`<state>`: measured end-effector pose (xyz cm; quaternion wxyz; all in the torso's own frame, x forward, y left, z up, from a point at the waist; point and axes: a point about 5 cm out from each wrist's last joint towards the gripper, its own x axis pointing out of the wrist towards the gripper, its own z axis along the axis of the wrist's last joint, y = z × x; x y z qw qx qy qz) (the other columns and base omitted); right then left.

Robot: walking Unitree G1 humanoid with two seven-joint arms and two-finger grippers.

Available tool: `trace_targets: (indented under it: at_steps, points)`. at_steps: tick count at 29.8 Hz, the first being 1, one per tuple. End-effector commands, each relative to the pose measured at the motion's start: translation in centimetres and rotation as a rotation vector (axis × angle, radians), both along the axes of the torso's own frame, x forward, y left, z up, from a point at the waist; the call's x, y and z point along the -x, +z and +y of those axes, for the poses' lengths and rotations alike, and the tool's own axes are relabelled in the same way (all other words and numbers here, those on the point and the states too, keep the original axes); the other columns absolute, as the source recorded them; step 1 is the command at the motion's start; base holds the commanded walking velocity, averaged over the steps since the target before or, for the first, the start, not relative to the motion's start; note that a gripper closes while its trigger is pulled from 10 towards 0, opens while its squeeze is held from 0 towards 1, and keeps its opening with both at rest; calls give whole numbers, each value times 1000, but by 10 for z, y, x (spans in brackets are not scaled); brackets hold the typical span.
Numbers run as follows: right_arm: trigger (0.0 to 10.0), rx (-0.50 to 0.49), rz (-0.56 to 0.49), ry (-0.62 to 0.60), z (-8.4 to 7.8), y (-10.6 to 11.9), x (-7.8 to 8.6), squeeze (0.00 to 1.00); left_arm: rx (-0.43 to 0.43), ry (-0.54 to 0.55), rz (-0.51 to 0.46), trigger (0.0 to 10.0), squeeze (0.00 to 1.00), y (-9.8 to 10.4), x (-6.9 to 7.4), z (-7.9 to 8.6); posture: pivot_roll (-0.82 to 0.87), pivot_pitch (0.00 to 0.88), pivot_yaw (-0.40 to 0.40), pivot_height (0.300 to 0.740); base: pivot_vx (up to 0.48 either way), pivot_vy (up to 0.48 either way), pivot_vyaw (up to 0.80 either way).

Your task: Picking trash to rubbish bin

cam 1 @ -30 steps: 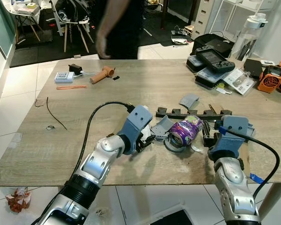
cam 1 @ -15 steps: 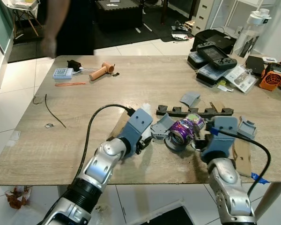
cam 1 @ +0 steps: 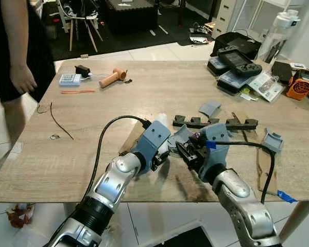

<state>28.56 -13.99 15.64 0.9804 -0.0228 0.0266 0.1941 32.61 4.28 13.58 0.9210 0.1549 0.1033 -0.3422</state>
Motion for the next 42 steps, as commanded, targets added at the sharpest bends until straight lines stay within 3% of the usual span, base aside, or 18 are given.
trace_targets:
  at_steps: [1, 4, 5, 6, 7, 8, 21, 24, 27, 32, 33, 37, 42]
  points:
    - [10000, -3, 11, 36, 3, 2, 4, 0, -21, -2, 39, 10000, 0, -11, 2, -1, -129, 165, 27, 740, 0, 0, 0]
    - [10000, 2, 25, 40, 1, 2, 6, 0, -20, -1, 37, 10000, 0, -11, 2, 0, -135, 157, 26, 740, 0, 0, 0]
    - [10000, 6, 32, 38, 1, 1, 7, 0, -21, -3, 38, 9098, 0, -11, 1, 0, -137, 153, 25, 740, 0, 0, 0]
    - [10000, 6, 32, 38, 1, 1, 7, 0, -21, -3, 38, 9098, 0, -11, 1, 0, -137, 153, 25, 740, 0, 0, 0]
    - [10000, 9, 43, 41, 0, 1, 9, 0, -24, -5, 38, 3608, 0, -12, 1, 1, -137, 153, 25, 740, 0, 0, 0]
    - [10000, 11, 59, 44, 0, 1, 10, 0, -34, -11, 37, 0, 0, -13, 1, 2, -142, 137, 21, 740, 0, 0, 0]
    - [10000, -8, 79, 40, 0, 3, 7, 0, -37, -12, 20, 0, 0, -10, -3, 5, -134, 112, 8, 740, 0, 0, 0]
    - [10000, -42, 70, 31, 0, 7, 6, 0, 11, 9, 8, 0, 0, -4, -6, 10, -132, 108, 6, 740, 0, 0, 0]
    - [10000, -96, 50, 31, 0, 14, 4, 0, 128, -6, -13, 0, 0, 12, -8, 13, -129, 107, 4, 740, 0, 0, 0]
    - [10000, -114, 21, 32, 0, 20, 0, 0, 237, -62, -132, 0, 0, 36, -11, 17, -127, 105, -2, 740, 0, 0, 0]
    - [10000, -129, -3, 38, 1, 24, -1, 0, 294, -38, -161, 0, 0, 44, -14, 22, -128, 105, -3, 740, 0, 0, 0]
    - [10000, -151, -21, 48, 4, 28, -2, 0, 343, -34, -181, 0, 0, 51, -16, 26, -131, 105, -3, 740, 0, 0, 0]
    - [10000, -172, -68, 33, 4, 36, -4, 0, 402, -27, -275, 0, 0, 71, -15, 40, -137, 104, -3, 740, 0, 0, 0]
